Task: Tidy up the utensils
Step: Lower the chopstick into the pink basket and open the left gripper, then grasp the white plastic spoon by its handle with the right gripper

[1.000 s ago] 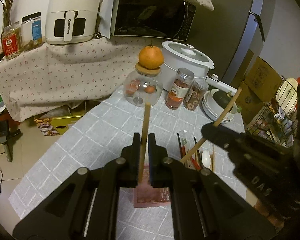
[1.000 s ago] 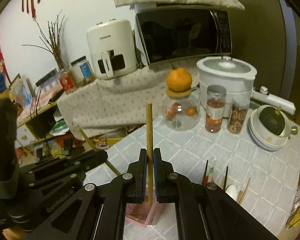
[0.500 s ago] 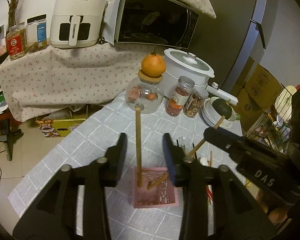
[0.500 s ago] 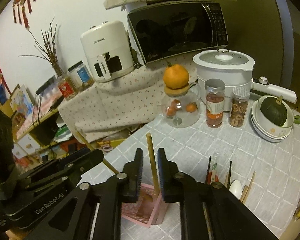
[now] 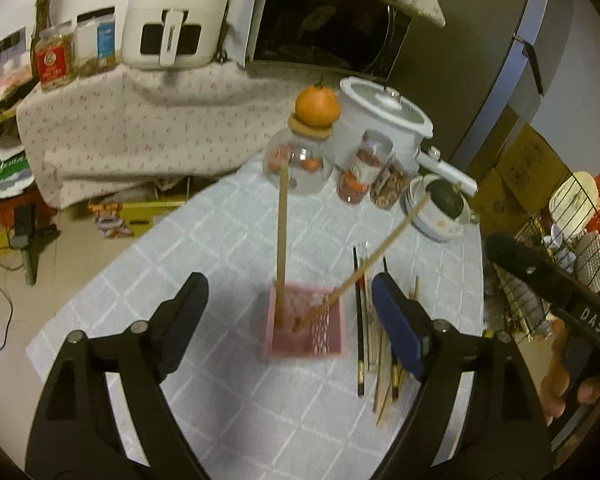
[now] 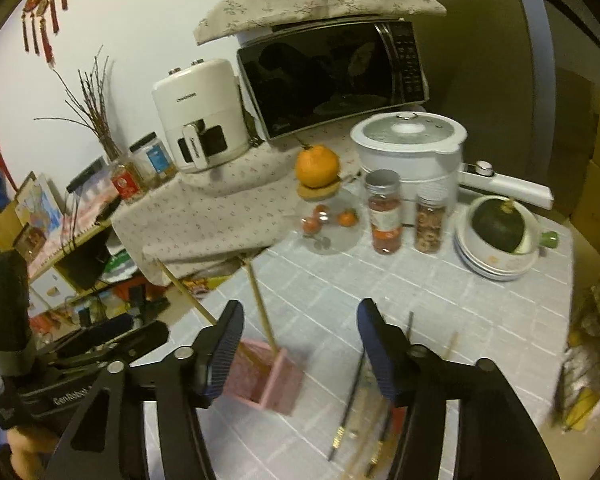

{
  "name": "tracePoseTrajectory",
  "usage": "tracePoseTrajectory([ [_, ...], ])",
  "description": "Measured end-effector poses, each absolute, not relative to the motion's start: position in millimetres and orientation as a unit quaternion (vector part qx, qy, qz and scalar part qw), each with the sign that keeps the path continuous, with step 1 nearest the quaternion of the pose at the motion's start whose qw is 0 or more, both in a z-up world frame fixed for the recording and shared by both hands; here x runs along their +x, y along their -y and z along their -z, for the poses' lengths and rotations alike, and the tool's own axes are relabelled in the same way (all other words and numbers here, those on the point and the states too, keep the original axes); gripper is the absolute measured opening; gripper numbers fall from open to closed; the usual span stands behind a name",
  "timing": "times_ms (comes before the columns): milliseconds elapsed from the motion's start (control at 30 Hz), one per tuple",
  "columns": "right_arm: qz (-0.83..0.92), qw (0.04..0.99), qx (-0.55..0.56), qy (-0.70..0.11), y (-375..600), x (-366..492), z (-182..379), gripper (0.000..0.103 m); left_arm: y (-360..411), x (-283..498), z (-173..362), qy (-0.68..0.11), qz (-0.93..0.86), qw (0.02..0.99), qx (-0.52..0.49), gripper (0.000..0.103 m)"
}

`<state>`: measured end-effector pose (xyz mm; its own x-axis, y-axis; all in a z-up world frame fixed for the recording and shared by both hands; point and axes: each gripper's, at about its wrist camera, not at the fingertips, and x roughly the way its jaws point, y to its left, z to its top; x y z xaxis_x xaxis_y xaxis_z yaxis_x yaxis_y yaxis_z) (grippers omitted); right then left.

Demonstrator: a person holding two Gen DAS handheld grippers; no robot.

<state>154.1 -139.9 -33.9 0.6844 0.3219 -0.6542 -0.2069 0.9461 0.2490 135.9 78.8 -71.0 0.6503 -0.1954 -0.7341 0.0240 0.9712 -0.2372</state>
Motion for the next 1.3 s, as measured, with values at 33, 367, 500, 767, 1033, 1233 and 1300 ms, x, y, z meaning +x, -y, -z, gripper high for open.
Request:
tracePoseTrajectory([
  [33, -0.142, 0.914, 0.077, -0.373, 143, 153, 35, 0.070, -79, 134, 73, -0.421, 0.061, 0.899, -0.105, 0.085],
  [367, -0.100, 0.892, 0.057, -0.437, 179, 150, 74, 0.075, -85, 116, 96, -0.478, 0.054, 0.869, -0.115, 0.085],
  [500, -0.083, 0.879, 0.052, -0.466, 191, 159, 98, 0.075, -87, 113, 102, -0.494, 0.054, 0.861, -0.109, 0.085],
  [767, -0.055, 0.839, 0.078, -0.535, 208, 194, 159, 0.039, -80, 108, 104, -0.512, 0.080, 0.848, -0.111, 0.085],
  [1033, -0.042, 0.808, 0.086, -0.581, 207, 218, 207, 0.021, -71, 106, 103, -0.513, 0.098, 0.848, -0.091, 0.085],
  [1233, -0.050, 0.788, 0.095, -0.606, 203, 222, 230, 0.009, -65, 105, 99, -0.509, 0.106, 0.850, -0.083, 0.085],
  [1300, -0.051, 0.791, 0.099, -0.602, 205, 219, 231, 0.009, -60, 103, 95, -0.503, 0.111, 0.854, -0.077, 0.085],
])
